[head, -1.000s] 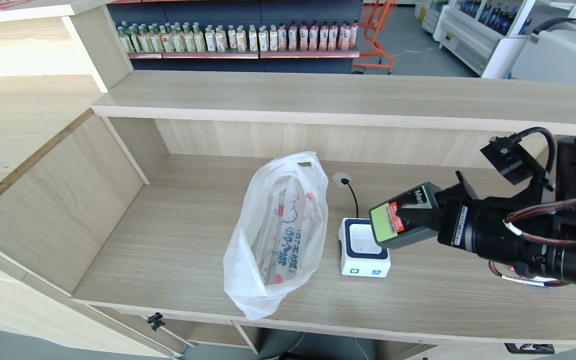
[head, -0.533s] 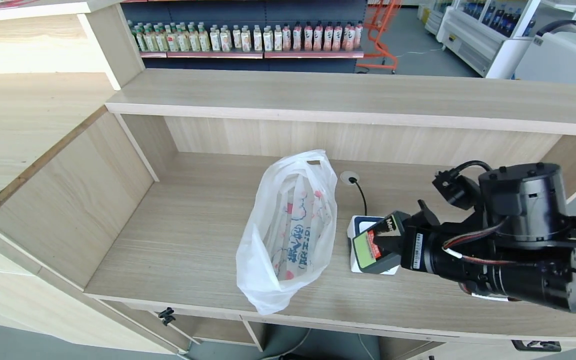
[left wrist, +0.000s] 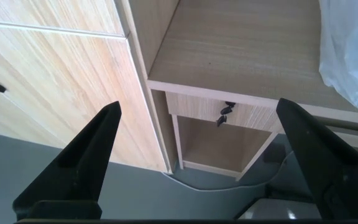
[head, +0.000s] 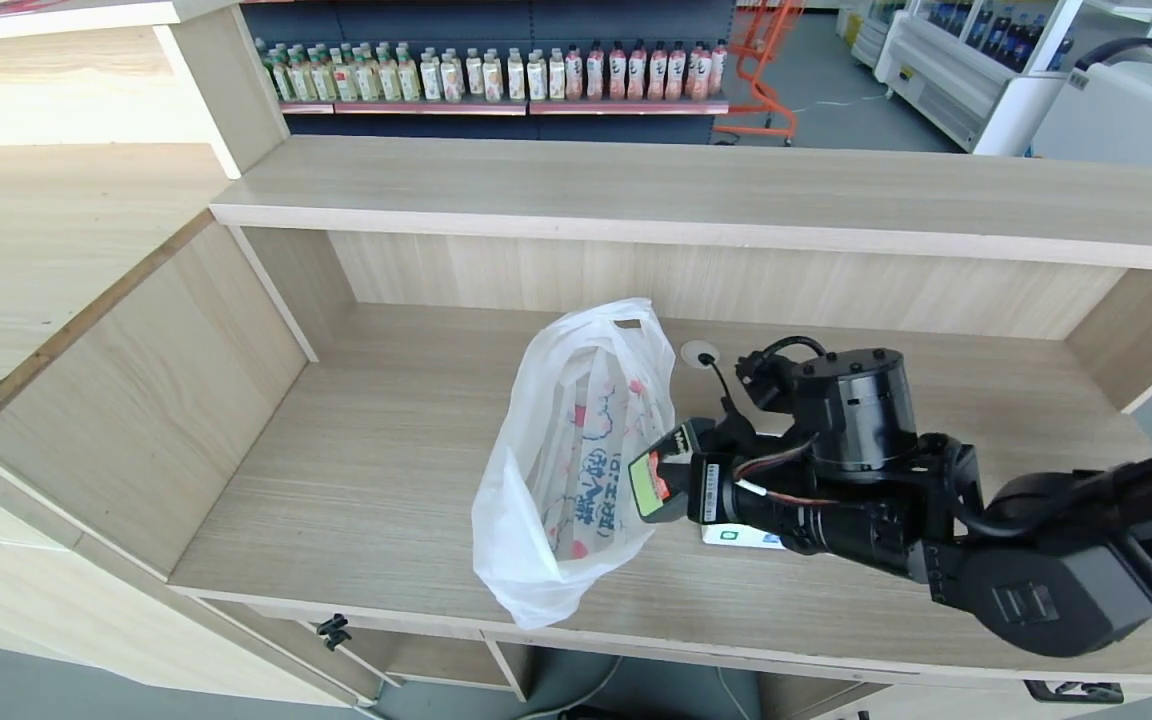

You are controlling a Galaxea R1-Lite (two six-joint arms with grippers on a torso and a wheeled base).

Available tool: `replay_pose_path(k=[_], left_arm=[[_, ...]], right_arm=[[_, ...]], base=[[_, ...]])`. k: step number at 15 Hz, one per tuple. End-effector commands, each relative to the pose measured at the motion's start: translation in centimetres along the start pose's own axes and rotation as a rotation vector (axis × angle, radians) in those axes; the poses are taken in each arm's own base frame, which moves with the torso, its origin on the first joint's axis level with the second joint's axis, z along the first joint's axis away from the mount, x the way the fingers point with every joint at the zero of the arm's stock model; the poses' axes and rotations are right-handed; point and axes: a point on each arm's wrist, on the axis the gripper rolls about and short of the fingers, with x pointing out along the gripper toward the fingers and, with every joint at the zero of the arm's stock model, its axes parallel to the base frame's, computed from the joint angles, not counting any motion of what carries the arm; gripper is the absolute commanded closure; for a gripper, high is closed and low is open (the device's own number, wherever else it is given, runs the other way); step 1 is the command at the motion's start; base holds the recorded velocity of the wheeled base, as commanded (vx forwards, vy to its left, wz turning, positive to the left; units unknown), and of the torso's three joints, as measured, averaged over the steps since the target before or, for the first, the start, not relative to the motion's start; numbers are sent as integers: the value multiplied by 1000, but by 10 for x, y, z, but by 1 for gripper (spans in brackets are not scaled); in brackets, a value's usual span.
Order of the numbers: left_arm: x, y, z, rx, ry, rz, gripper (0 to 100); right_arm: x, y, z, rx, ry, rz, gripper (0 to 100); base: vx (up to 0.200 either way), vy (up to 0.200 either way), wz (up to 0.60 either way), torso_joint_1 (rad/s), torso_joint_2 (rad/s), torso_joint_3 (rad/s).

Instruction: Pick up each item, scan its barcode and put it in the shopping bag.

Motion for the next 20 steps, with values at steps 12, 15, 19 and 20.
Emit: replay_pose_path(k=[12,15,19,20], left_arm=[[0,0,0,1,1,1,0],[0,0,0,1,1,1,0],[0,0,0,0,1,1,0],[0,0,0,0,1,1,0]], right_arm=[[90,8,-24,-363,-37,95,0],[94,12,-7,-262,-84,142,0],[74,10,19,-104,-139,150,0],[64,10,26,-69,-155,152,0]], base=[[0,0,0,0,0,0],[0,0,0,0,0,0],[0,0,0,0,0,0],[0,0,0,0,0,0]])
